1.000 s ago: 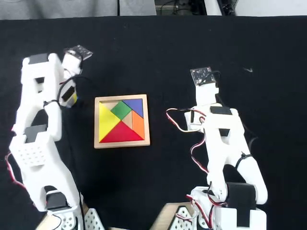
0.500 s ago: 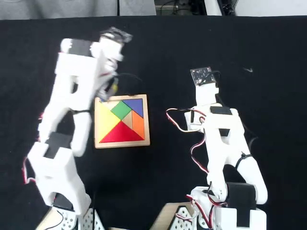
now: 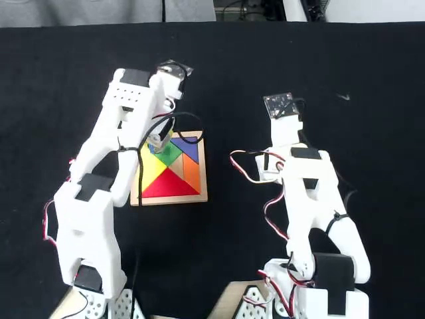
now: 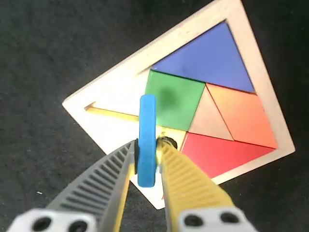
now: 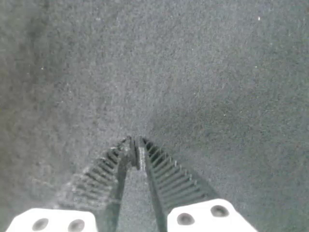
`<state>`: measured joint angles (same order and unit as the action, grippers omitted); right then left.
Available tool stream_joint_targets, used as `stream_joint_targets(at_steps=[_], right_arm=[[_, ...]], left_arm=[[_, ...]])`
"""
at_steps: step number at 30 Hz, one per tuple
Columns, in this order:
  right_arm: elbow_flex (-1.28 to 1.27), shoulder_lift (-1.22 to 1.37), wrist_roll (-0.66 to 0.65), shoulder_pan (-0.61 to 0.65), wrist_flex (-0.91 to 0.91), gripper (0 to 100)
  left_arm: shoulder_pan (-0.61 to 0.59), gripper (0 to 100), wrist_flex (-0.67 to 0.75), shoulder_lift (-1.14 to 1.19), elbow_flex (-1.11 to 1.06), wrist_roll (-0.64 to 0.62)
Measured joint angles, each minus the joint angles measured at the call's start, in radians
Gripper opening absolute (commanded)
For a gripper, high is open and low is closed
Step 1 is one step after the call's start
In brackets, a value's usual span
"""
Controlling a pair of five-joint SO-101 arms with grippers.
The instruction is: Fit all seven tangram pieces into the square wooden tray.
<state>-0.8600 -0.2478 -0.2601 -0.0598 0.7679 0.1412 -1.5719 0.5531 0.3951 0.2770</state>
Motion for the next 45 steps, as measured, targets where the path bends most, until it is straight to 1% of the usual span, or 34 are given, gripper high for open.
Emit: stream_joint_targets(at_steps=[11, 16, 27, 35, 37, 41, 45], right_arm=[[0.0, 0.0, 0.0, 0.0, 0.0, 1.1], [0.0, 0.0, 0.0, 0.0, 0.0, 1.1], [0.0, 0.0, 0.0, 0.0, 0.0, 1.1], [0.0, 0.0, 0.0, 0.0, 0.0, 1.1], [0.0, 0.0, 0.0, 0.0, 0.0, 1.1], [0.0, 0.0, 0.0, 0.0, 0.0, 1.1], [0.0, 0.0, 0.0, 0.0, 0.0, 1.1]], left_arm=[[0.0, 6, -0.002, 0.017, 0.0, 0.0], [0.0, 6, 0.061, 0.017, 0.0, 0.0], [0.0, 7, 0.091, 0.132, 0.006, 0.0], [-0.002, 7, 0.084, 0.149, 0.031, 0.0], [-0.002, 10, 0.069, 0.152, 0.054, 0.0], [-0.002, 21, -0.009, 0.157, 0.124, 0.003], [-0.002, 28, -0.057, 0.166, 0.178, 0.057]])
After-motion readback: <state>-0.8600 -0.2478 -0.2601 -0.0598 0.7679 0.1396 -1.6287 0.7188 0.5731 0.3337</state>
